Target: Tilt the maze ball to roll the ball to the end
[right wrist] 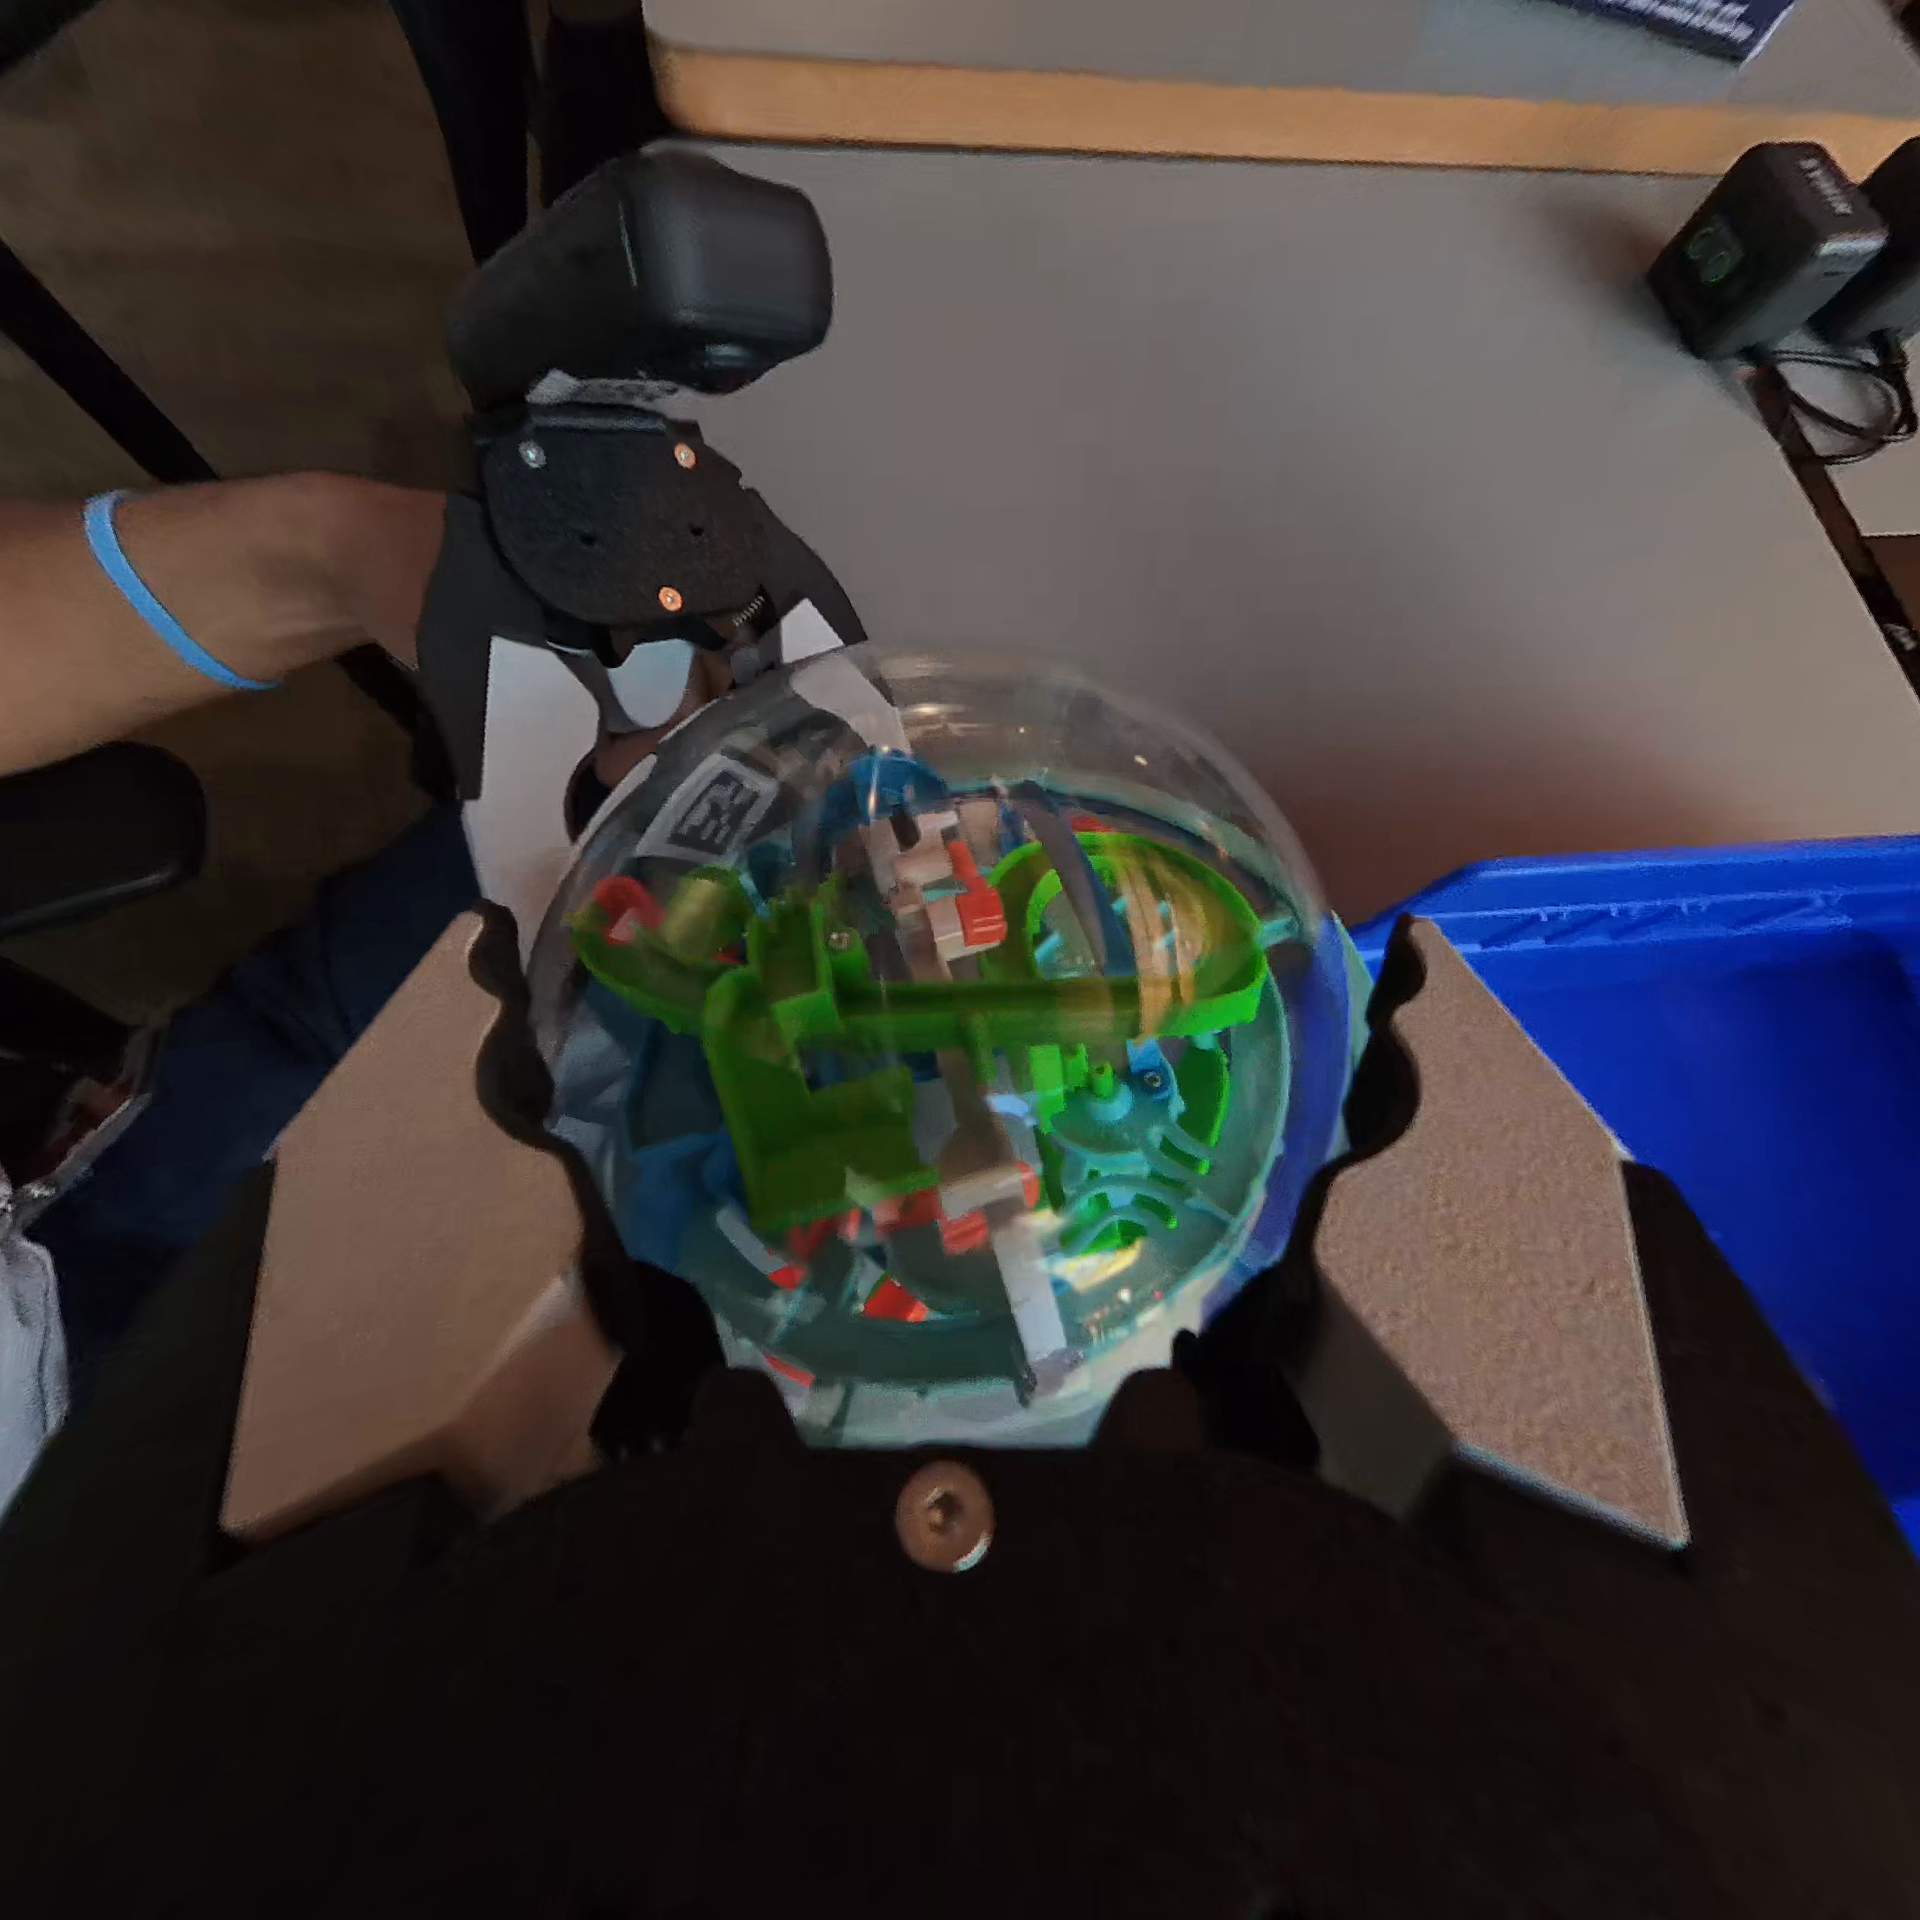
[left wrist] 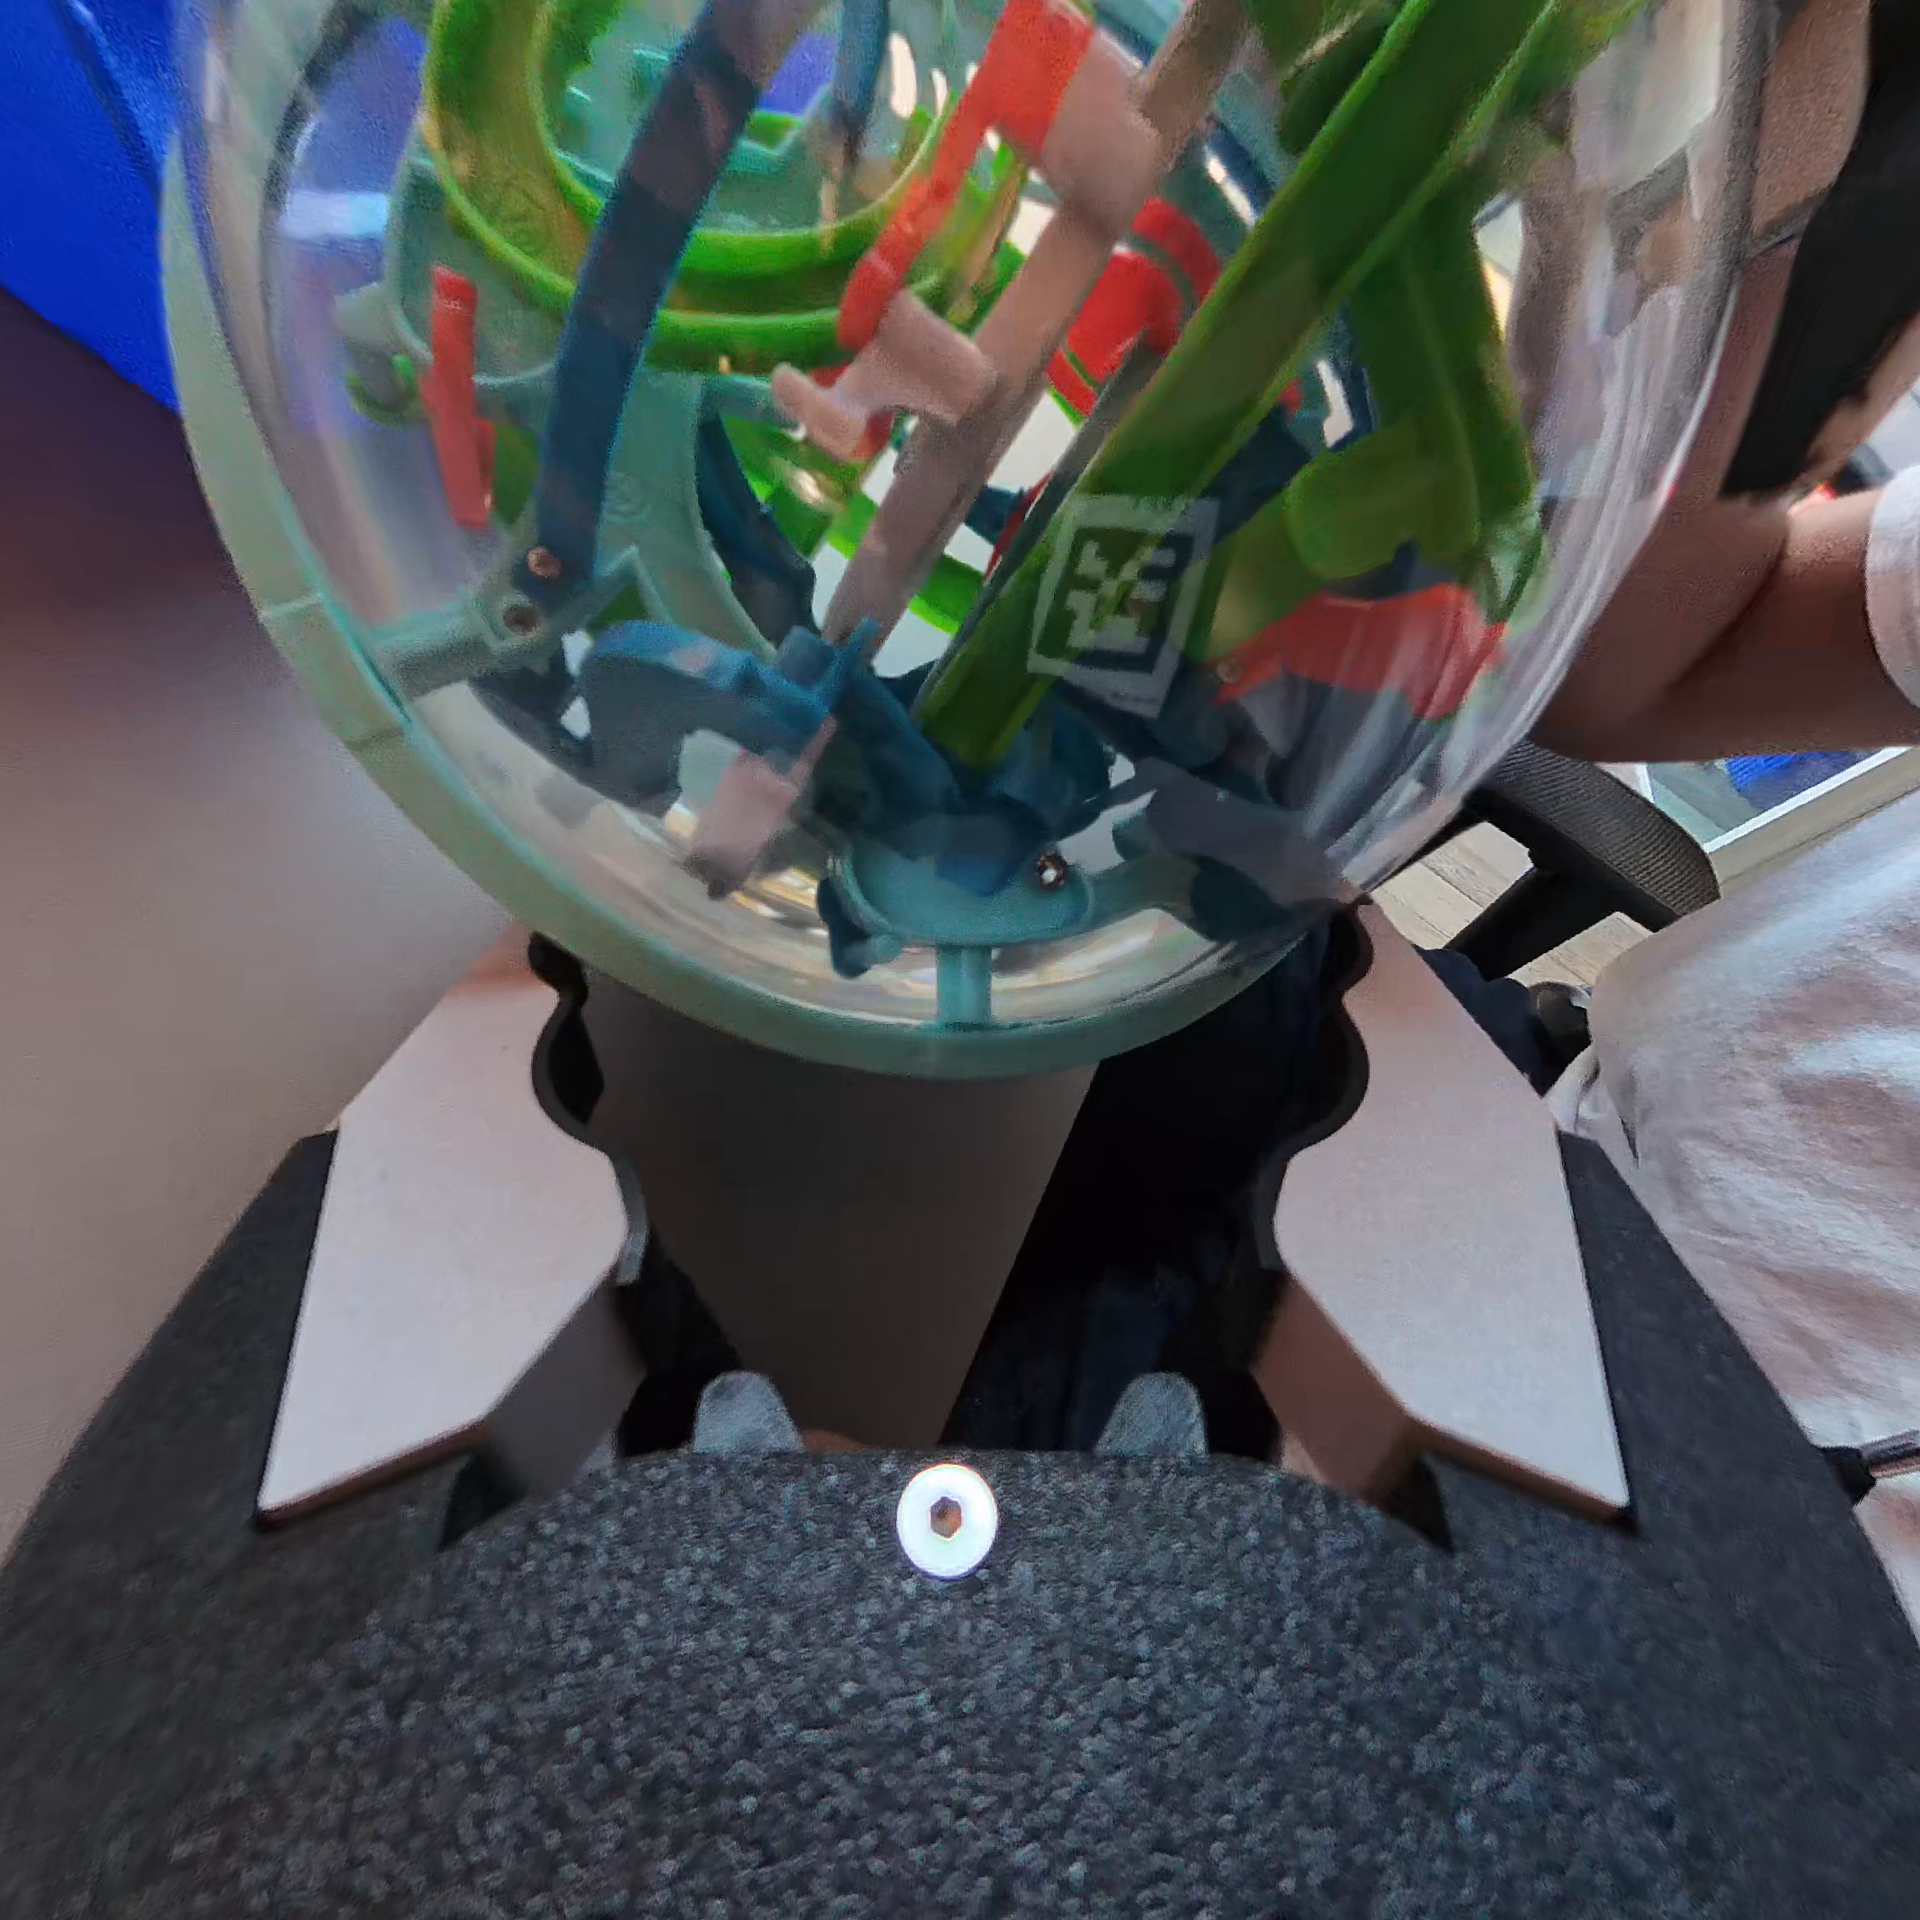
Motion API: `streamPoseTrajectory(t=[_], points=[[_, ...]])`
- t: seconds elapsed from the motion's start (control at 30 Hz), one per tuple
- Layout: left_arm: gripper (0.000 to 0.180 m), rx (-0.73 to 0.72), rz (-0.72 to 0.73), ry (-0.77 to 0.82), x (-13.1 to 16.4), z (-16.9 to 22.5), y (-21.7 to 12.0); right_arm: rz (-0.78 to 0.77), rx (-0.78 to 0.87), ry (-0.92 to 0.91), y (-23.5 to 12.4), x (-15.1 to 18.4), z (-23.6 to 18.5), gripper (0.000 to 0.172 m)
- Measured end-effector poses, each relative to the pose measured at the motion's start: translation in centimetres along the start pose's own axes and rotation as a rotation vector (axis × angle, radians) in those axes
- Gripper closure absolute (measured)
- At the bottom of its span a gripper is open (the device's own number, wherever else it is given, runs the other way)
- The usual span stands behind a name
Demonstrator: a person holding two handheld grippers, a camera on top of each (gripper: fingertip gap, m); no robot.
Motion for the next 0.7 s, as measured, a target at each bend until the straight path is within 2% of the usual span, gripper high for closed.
streamPoseTrajectory(t=[0.07, 0.17, 0.27, 0.43, 0.53, 0.7], points=[[0.044, -0.005, 0.013, 0.0, -0.2, 0.0, -0.1, 0.065, 0.025, 0.041, -1.2, 1.0, 0.5, 0.018], [0.048, 0.003, 0.014, 0.017, -0.2, 0.1, 0.0, 0.074, 0.026, 0.033, -1.2, 2.6, -0.1, 0.018], [0.048, -0.008, 0.016, 0.043, -0.4, 0.3, -0.1, 0.066, 0.024, 0.023, -1.1, 2.4, -0.2, 0.018], [0.028, -0.071, 0.049, 0.172, -2.0, 0.4, -1.7, 0.055, -0.021, -0.021, -0.4, 1.8, -0.2, 0.018], [0.022, -0.093, 0.025, 0.21, -2.7, 0.2, -0.9, 0.031, -0.045, -0.061, 0.0, 1.3, -0.4, 0.018], [0.024, -0.115, 0.066, 0.227, -2.8, 0.0, -0.5, 0.041, -0.042, -0.056, -0.2, 1.6, 0.0, 0.018]])
Point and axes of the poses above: each gripper's, where its closed fingertips meet, y out along the fingers, x out of its underside, z = x × y across the jaws, the point moved 5 cm from there along -y, back along the fingers, and after that the axes turned 12 degrees about x, right-handed, at the moved point
